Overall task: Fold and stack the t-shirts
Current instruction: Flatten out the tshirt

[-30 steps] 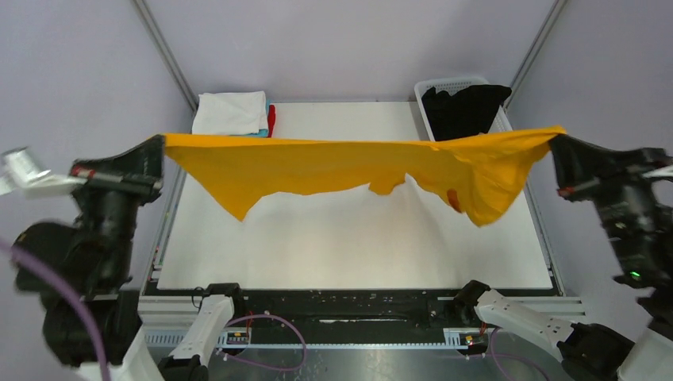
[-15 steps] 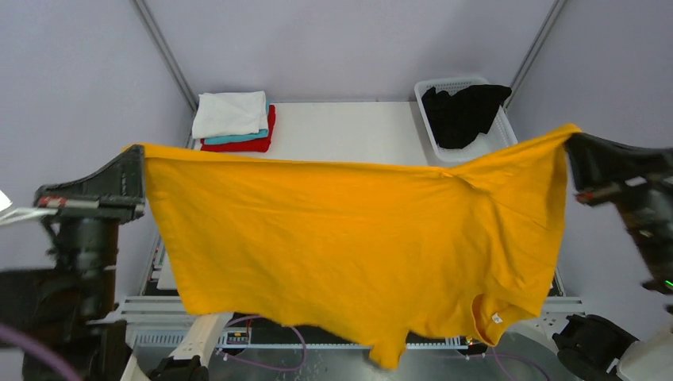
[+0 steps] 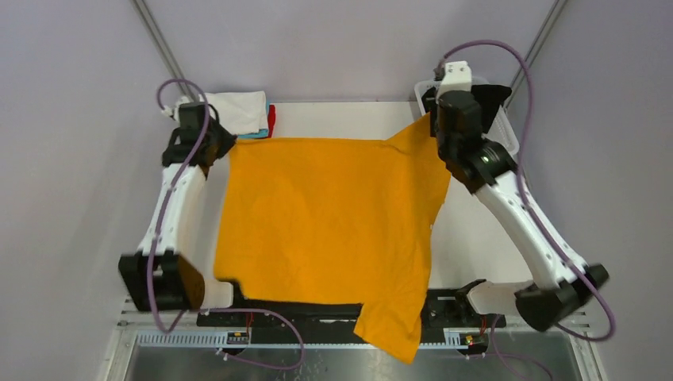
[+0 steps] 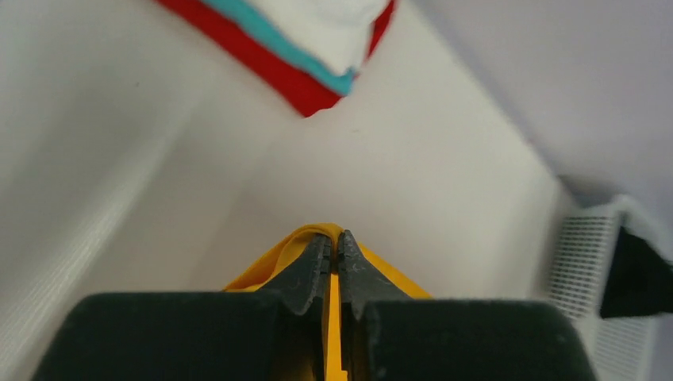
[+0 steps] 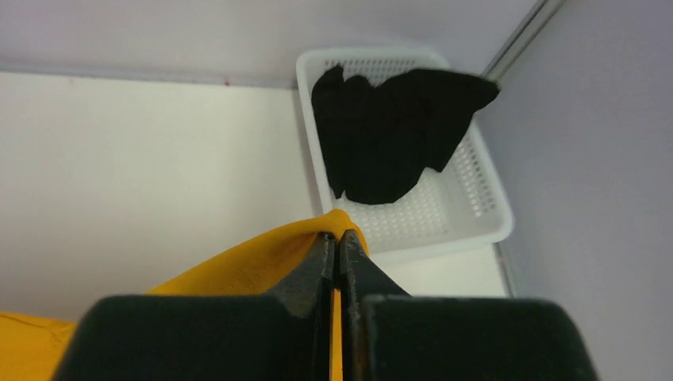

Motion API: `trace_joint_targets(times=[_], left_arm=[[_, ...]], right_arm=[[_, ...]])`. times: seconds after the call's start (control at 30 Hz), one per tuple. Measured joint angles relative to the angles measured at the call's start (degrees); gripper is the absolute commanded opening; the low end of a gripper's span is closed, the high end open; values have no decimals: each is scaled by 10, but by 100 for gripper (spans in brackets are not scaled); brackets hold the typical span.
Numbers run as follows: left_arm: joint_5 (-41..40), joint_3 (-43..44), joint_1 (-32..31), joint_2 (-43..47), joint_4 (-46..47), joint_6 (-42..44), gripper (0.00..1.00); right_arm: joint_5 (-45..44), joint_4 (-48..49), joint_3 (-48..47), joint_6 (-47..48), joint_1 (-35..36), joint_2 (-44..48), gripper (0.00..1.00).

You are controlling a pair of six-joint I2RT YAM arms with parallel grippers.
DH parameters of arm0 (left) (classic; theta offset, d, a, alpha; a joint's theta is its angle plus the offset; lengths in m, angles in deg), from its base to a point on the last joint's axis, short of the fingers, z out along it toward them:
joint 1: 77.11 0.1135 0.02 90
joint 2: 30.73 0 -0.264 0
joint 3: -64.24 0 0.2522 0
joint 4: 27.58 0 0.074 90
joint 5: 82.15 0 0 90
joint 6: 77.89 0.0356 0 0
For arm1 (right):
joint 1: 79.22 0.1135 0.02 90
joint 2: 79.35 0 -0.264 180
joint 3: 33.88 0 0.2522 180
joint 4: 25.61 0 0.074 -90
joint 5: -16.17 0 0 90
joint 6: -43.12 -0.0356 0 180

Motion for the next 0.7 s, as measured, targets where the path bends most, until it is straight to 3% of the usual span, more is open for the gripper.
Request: trace_joint_targets(times=[0.17, 0.33, 0.43, 0.53, 0.57, 0.6, 0.63, 0.67, 0.7], left_arm=[[-7, -5, 0, -208, 54, 7, 0], [4, 135, 0, -419, 66, 14, 0], [4, 210, 0, -502, 69, 19, 0], [-2, 252, 0, -541, 60, 25, 9], [-3, 263, 0, -549, 59, 27, 17], [-5, 276, 0, -555, 53, 29, 44], [-7, 291, -1, -562, 45, 31, 87], [-9, 308, -1, -570, 37, 33, 97], [-12, 321, 0, -575, 30, 35, 99]], right_arm=[[89, 66, -3, -39, -76, -187, 0], [158, 77, -123, -76, -108, -423, 0], [177, 73, -199, -90, -117, -528, 5], [187, 66, -256, -103, -123, -586, 16], [189, 64, -274, -106, -126, -601, 22], [191, 60, -297, -113, -129, -615, 28], [195, 56, -320, -119, -132, -629, 36], [200, 50, -344, -124, -135, -642, 44], [203, 45, -366, -127, -138, -653, 53]])
